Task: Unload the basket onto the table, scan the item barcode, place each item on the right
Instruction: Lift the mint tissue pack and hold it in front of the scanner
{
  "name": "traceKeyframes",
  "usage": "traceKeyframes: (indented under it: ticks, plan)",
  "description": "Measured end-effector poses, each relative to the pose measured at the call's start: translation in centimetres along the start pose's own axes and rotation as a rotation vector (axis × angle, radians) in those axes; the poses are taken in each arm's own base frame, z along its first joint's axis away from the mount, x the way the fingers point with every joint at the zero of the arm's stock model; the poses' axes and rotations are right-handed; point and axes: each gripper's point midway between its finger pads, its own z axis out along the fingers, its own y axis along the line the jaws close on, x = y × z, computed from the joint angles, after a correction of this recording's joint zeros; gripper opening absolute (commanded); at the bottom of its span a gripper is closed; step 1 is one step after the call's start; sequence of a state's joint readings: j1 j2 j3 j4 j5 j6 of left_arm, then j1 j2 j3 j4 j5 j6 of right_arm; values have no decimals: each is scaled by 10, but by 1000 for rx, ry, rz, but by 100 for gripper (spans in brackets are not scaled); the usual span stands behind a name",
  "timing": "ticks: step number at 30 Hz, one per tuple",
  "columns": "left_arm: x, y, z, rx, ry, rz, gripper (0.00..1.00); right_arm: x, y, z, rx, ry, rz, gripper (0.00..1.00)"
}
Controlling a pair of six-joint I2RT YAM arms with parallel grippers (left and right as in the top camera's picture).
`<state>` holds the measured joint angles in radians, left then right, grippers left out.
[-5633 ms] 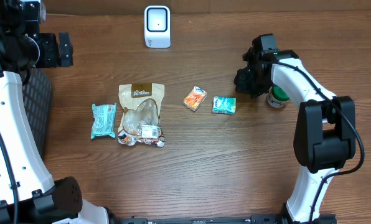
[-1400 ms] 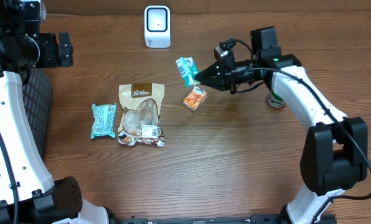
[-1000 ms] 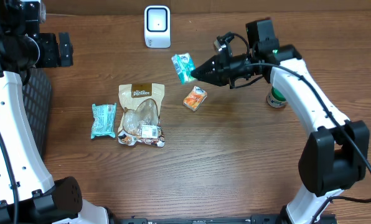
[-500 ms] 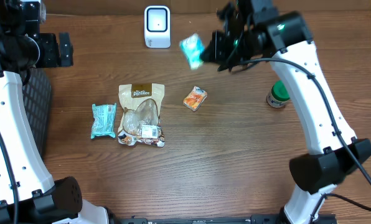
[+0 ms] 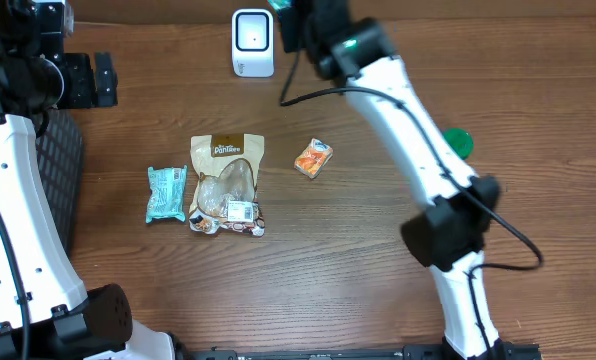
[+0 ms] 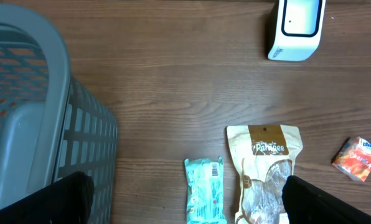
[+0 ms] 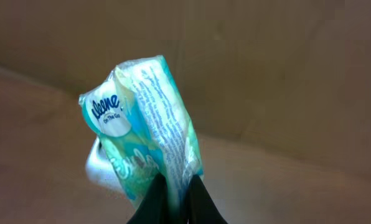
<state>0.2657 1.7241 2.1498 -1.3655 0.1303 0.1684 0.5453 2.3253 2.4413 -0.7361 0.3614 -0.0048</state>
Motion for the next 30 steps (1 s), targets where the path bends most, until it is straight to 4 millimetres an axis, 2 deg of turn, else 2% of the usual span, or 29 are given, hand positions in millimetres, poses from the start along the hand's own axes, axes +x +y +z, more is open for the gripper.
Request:
traceKeyframes:
  ticks: [5,9,14,17,21,30]
  plan:
    - [0,0,0,0,0,0,100,-7,18,40,76,-135,-196,4]
    - [0,0,0,0,0,0,100,2,28,71,119,-192,-328,4]
    - [0,0,0,0,0,0,100,35,40,108,147,-178,-504,4]
    - [0,0,0,0,0,0,99,55,48,123,145,-153,-580,4]
    - [0,0,0,0,0,0,99,71,54,132,139,-130,-632,4]
    - [0,0,0,0,0,0,100,69,56,132,141,-141,-650,4]
